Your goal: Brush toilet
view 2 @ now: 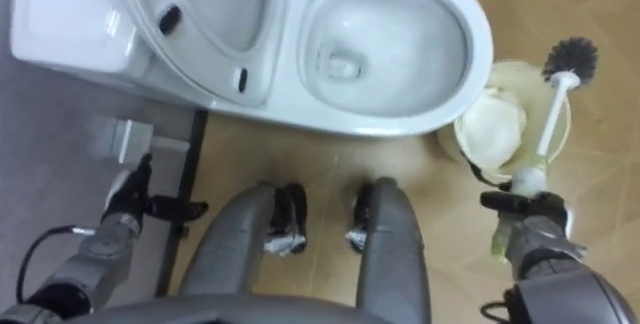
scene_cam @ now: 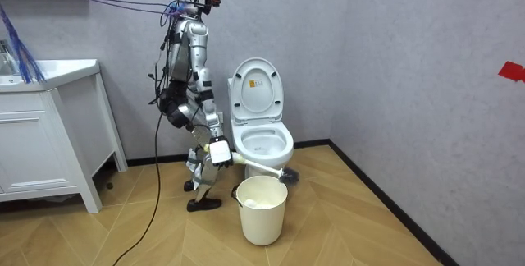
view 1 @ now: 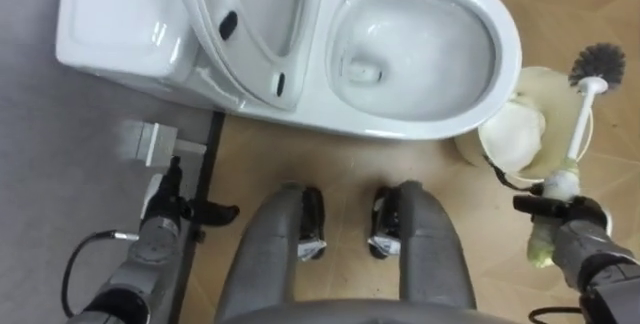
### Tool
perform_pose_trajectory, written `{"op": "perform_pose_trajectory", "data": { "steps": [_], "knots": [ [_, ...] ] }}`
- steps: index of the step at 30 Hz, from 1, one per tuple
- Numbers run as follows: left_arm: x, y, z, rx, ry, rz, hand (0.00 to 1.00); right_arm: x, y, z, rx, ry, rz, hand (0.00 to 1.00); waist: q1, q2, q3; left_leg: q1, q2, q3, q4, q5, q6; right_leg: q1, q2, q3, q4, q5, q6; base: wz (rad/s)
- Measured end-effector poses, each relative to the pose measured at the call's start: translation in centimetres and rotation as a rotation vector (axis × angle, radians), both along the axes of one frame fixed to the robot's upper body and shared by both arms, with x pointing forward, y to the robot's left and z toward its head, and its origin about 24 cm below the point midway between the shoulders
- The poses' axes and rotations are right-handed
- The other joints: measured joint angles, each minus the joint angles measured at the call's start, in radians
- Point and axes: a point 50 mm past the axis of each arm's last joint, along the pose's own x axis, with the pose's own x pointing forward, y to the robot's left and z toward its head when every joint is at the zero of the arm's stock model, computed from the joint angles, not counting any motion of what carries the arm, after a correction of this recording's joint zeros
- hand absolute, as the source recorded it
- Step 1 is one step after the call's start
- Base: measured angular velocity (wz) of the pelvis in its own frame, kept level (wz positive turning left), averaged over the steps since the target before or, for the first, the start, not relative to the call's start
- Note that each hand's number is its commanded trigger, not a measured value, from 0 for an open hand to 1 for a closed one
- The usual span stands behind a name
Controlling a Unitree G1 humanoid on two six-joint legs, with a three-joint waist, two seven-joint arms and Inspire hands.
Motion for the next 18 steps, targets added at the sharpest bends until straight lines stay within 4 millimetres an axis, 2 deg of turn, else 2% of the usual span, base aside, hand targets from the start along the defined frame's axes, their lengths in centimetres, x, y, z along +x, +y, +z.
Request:
{"op": "perform_pose_trajectory", "data": {
  "steps": [3,6,8,9,12,14,18],
  "knots": [
    [-0.6,0.3,-0.1,0.021,0.01,-0.005,0.0,-0.9,0.4,-0.6,0.032,0.001,-0.047,1.0,0.016,-0.007,-0.0034,0.077,-0.001,-0.008,-0.04,0.0,0.0,0.082,-0.001,-0.017,-0.045,0.0,0.003,0.08],
    [-1.6,0.8,-0.2,0.038,0.025,0.003,0.0,-1.7,0.9,-1.1,0.058,0.002,-0.081,1.0,0.013,-0.011,-0.0048,0.154,-0.006,-0.022,-0.079,0.002,-0.002,0.166,-0.006,-0.026,-0.087,-0.002,0.009,0.11],
    [-2.3,1.0,-0.1,0.055,0.022,-0.002,0.0,-3.2,1.2,-1.7,0.079,0.017,-0.124,1.0,0.01,-0.024,-0.0128,0.224,-0.023,-0.031,-0.132,0.015,-0.001,0.236,-0.018,-0.037,-0.122,-0.006,0.016,0.25],
    [-2.4,1.1,-0.1,0.059,0.02,-0.004,0.0,-3.6,1.3,-1.8,0.084,0.02,-0.132,1.0,0.013,-0.026,-0.0137,0.245,-0.024,-0.032,-0.144,0.017,-0.001,0.257,-0.017,-0.04,-0.134,-0.006,0.018,0.17],
    [-4.0,1.5,0.0,0.086,0.021,-0.002,0.0,-5.6,2.0,-2.7,0.11,0.047,-0.143,1.0,0.012,-0.031,-0.0186,0.338,-0.022,-0.04,-0.204,0.02,-0.004,0.359,-0.01,-0.055,-0.203,-0.001,0.024,0.06],
    [-4.7,1.5,0.4,0.113,-0.003,-0.009,0.0,-7.2,2.3,-3.1,0.12,0.077,-0.143,1.0,0.008,-0.024,-0.0264,0.399,-0.019,-0.058,-0.251,0.028,-0.006,0.441,0.003,-0.074,-0.276,0.017,0.031,0.18],
    [-5.6,1.0,0.9,0.152,-0.023,-0.05,0.0,-9.3,2.5,-3.6,0.13,0.127,-0.156,1.0,0.007,-0.034,-0.0272,0.492,-0.033,-0.082,-0.335,0.053,-0.005,0.538,0.014,-0.088,-0.359,0.032,0.044,0.19]
  ]
}}
